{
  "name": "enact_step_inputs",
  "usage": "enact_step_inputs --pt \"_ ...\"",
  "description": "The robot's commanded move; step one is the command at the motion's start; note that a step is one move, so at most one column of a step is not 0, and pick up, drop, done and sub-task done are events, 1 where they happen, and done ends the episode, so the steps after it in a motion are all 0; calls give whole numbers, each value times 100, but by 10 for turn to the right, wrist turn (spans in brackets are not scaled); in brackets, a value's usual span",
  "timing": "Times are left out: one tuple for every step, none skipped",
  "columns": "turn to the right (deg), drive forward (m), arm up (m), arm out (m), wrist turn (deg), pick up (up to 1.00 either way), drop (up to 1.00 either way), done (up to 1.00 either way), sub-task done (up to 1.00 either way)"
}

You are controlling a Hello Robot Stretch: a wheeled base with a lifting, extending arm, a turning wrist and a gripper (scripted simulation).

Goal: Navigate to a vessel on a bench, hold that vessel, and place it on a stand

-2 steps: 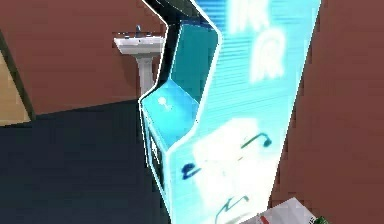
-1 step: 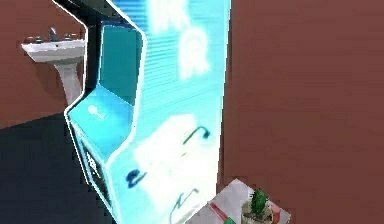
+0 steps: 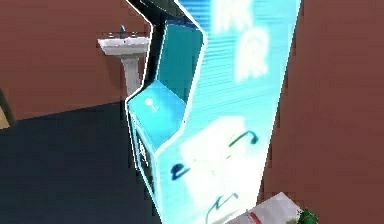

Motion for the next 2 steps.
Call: enact_step_inputs --pt "-30 0 0 0 0 0 0 0 0" --pt "120 0 0 0 0 0 0 0 0"
